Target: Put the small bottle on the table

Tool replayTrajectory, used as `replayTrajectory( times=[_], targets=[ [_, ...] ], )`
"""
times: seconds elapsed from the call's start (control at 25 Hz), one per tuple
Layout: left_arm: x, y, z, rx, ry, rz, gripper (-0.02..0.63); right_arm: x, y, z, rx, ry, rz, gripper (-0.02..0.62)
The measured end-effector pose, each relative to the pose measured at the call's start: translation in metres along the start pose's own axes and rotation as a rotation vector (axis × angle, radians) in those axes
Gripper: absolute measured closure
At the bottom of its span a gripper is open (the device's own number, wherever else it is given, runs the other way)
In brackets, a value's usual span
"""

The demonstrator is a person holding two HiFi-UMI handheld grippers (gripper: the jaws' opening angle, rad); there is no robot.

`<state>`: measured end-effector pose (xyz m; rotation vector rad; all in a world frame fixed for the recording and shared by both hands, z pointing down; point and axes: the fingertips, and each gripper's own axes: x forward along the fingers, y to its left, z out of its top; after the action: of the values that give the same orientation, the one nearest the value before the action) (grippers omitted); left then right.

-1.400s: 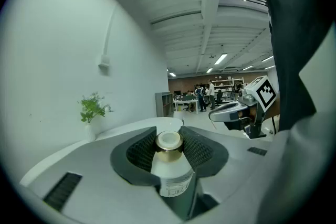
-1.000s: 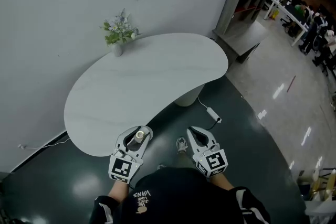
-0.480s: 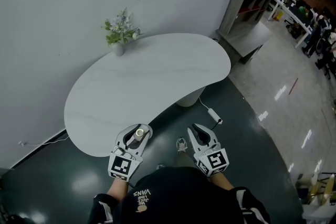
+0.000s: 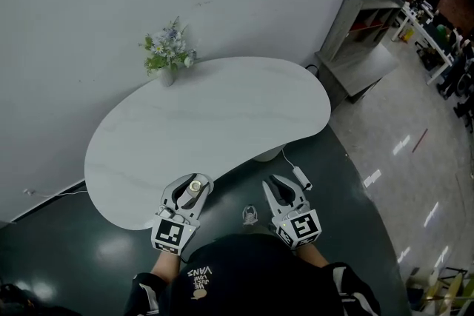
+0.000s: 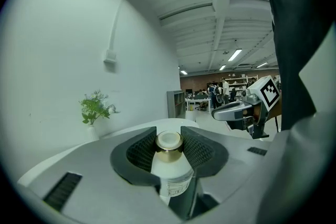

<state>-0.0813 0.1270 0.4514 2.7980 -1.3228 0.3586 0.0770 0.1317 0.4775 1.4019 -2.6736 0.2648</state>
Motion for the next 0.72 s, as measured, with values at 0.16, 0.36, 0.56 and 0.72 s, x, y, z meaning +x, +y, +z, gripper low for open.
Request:
replayTrajectory(
  times=[0.16, 0.36, 0.56, 0.72],
  targets=[
    [0.032, 0.007, 0.004, -0.017, 0.000, 0.062, 0.448, 0.021, -0.032, 0.003, -0.018, 0.011, 0.072, 0.543],
    [0.065, 0.012, 0.009, -0.029, 0.001, 0.128, 0.448, 0.041, -0.064, 0.007, -0.039, 0.013, 0.148, 0.543],
    [0.088, 0.019, 0.013, -0.023, 0.017, 0.161, 0.448, 0.057, -0.085, 0.014, -0.038, 0.012, 0.193, 0.543],
    [0.103, 0.031, 0.017, -0.014, 0.023, 0.167, 0.448, 0.070, -0.094, 0.012, -0.032, 0.025, 0.205, 0.543]
  ],
)
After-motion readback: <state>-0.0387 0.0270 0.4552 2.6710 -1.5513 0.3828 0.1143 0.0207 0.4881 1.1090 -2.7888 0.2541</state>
